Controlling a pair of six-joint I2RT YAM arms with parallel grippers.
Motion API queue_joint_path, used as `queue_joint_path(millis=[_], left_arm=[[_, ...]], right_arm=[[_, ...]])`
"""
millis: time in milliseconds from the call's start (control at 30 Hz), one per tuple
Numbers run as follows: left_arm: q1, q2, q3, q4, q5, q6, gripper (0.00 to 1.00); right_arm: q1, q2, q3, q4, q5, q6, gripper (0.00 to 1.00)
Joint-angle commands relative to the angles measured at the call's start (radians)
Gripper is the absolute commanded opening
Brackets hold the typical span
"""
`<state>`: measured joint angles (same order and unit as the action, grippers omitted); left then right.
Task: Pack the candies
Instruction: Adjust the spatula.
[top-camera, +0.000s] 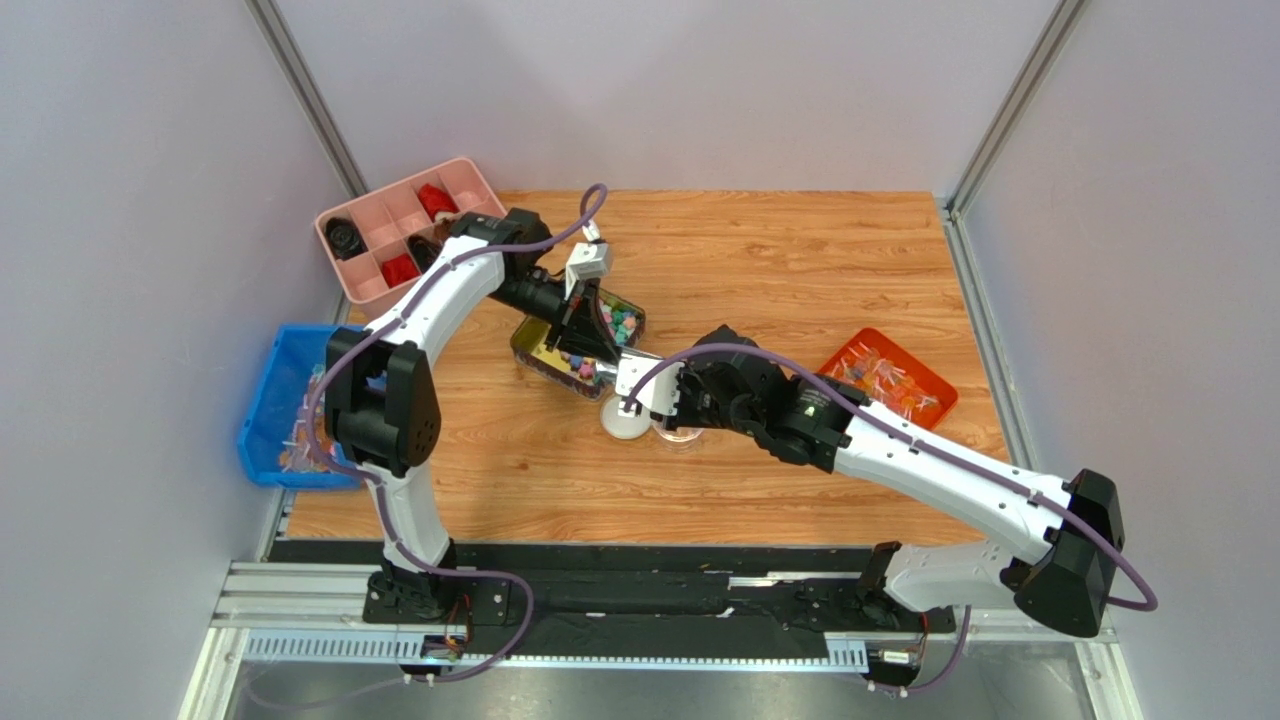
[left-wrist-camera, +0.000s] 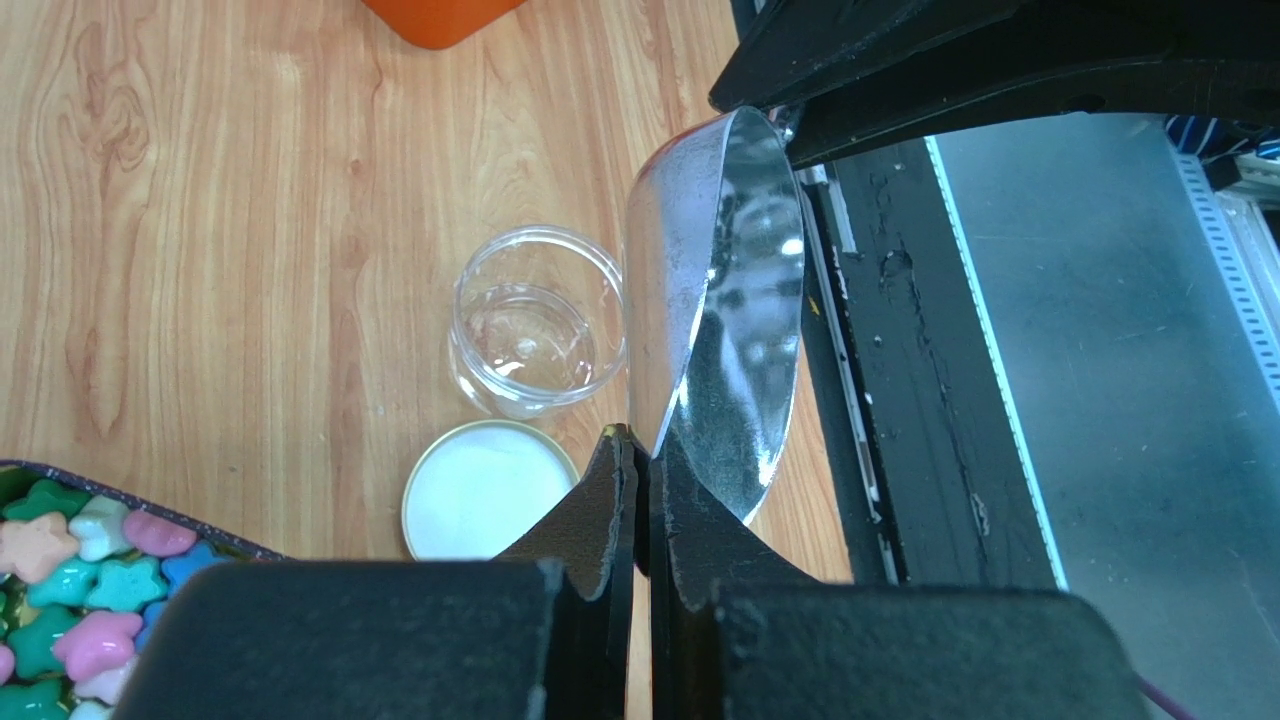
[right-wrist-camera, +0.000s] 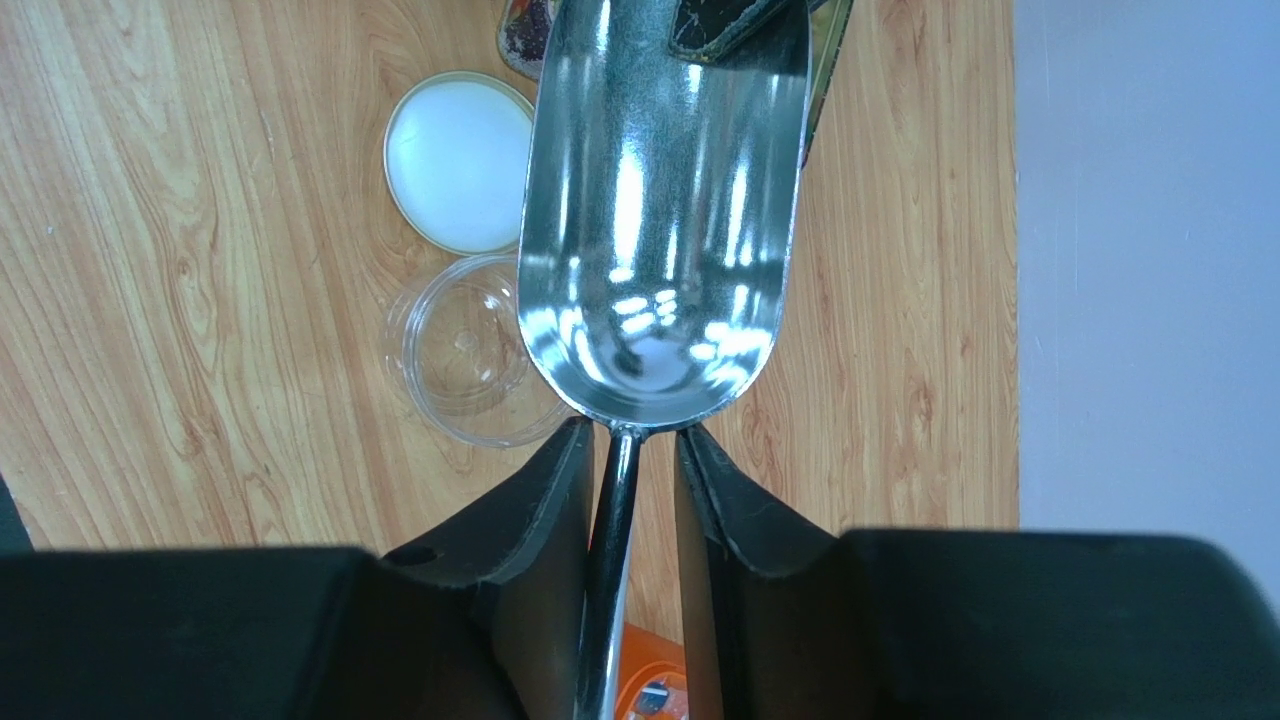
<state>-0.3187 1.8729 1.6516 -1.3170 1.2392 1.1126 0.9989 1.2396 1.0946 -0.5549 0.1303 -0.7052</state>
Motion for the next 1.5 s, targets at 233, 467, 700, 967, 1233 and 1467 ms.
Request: queue_joint_path(millis=[233, 467, 700, 967, 1233, 1467], left_arm=[[-0.003, -0.021, 0.019, -0.281, 0.1, 0.058, 0.0], [-0.003, -0.018, 0.017, -0.278, 0.1, 0.052, 0.0], [-0.005, -0.015, 0.016, -0.271, 0.095, 0.041, 0.17], [0.041, -0.053, -0.006, -0.197, 0.098, -0.038, 0.71], [0.148, -0.208, -0.134, 0.207, 0.022, -0.362, 0.99], [0.171, -0.455, -0.363, 0.763, -0.436, -0.756, 0.99]], right_arm=[[0.027, 0.017, -0.012, 0.147, 0.089, -0.054, 0.24], [0.049, 0.037, -0.007, 0.165, 0.107, -0.057, 0.0], [0.063, 0.041, -0.001, 0.155, 0.103, -0.056, 0.0], [0.064, 0.017, -0.01, 0.144, 0.103, -0.051, 0.0], [0.05, -0.009, -0.036, 0.144, 0.103, -0.051, 0.0], [-0.04, -0.042, -0.041, 0.142, 0.063, -0.016, 0.0]])
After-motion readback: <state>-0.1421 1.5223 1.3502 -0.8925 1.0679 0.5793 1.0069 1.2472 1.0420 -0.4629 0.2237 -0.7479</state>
